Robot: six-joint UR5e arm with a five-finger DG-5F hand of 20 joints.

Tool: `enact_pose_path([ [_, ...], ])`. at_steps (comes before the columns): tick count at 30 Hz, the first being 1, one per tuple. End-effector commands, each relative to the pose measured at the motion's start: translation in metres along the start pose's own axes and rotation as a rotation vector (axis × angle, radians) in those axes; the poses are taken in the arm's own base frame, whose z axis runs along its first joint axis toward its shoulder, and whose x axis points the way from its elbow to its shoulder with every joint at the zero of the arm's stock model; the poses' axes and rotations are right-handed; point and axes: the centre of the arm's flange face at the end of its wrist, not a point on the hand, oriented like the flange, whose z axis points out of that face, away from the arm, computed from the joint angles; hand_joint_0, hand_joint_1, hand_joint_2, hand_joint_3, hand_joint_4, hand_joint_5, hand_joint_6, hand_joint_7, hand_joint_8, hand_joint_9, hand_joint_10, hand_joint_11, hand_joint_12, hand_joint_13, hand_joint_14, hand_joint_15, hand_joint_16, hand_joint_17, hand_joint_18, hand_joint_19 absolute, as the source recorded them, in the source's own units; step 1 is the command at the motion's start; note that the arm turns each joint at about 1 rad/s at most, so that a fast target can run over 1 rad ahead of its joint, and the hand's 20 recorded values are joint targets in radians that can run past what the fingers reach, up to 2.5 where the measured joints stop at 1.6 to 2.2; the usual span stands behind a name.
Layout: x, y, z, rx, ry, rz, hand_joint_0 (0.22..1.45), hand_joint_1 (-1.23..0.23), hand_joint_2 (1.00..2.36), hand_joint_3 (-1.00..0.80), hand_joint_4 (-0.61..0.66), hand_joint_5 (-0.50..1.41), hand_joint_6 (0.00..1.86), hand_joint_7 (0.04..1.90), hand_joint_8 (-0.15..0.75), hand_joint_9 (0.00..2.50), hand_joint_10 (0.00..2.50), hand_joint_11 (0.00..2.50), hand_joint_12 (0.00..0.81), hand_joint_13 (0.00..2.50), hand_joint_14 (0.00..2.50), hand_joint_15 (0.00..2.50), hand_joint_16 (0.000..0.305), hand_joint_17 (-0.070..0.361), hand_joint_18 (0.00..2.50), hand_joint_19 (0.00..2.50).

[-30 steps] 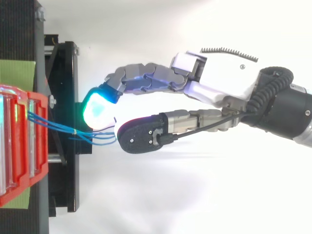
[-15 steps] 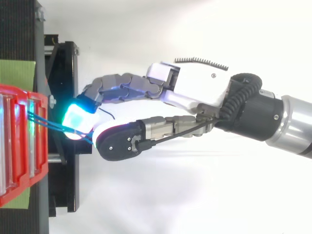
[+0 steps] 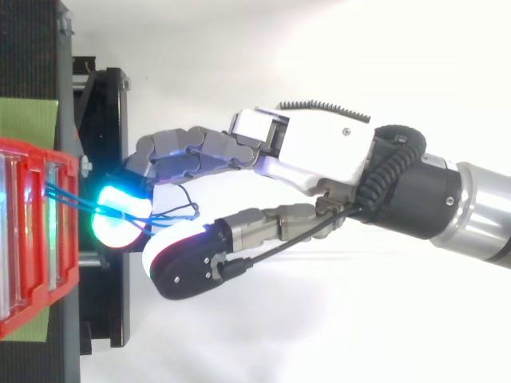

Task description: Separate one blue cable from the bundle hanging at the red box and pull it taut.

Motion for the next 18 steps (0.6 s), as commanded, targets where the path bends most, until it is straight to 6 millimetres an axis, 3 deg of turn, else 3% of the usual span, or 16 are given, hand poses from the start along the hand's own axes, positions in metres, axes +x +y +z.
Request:
enact_pose_path([
  [1,0.0038,0.0033,0.0012,-0.021,0.004,-0.003,0.55,-0.64,1.0,-0.5,0.32,-0.15,0.5,1.02,0.301,0.54,0.01,0.33,0.361,0.38,0.01,0.15,0.053,0.119,0.4,0.38],
  [8,0.0062,0.002,0.0004,-0.017,0.008,-0.003,0.58,-0.62,1.0,-0.46,0.3,-0.15,0.5,1.07,0.296,0.55,0.01,0.33,0.355,0.38,0.01,0.15,0.051,0.115,0.4,0.39],
  [15,0.0062,0.0021,0.0006,-0.018,0.008,-0.002,0.63,-0.54,1.02,-0.29,0.21,-0.12,0.5,1.25,0.299,0.59,0.01,0.34,0.354,0.42,0.01,0.18,0.05,0.112,0.42,0.4],
  [18,0.0062,0.002,0.0004,-0.017,0.008,-0.006,0.64,-0.55,1.02,-0.25,0.2,-0.12,0.53,1.24,0.303,0.6,0.01,0.35,0.354,0.43,0.01,0.18,0.05,0.112,0.43,0.4],
])
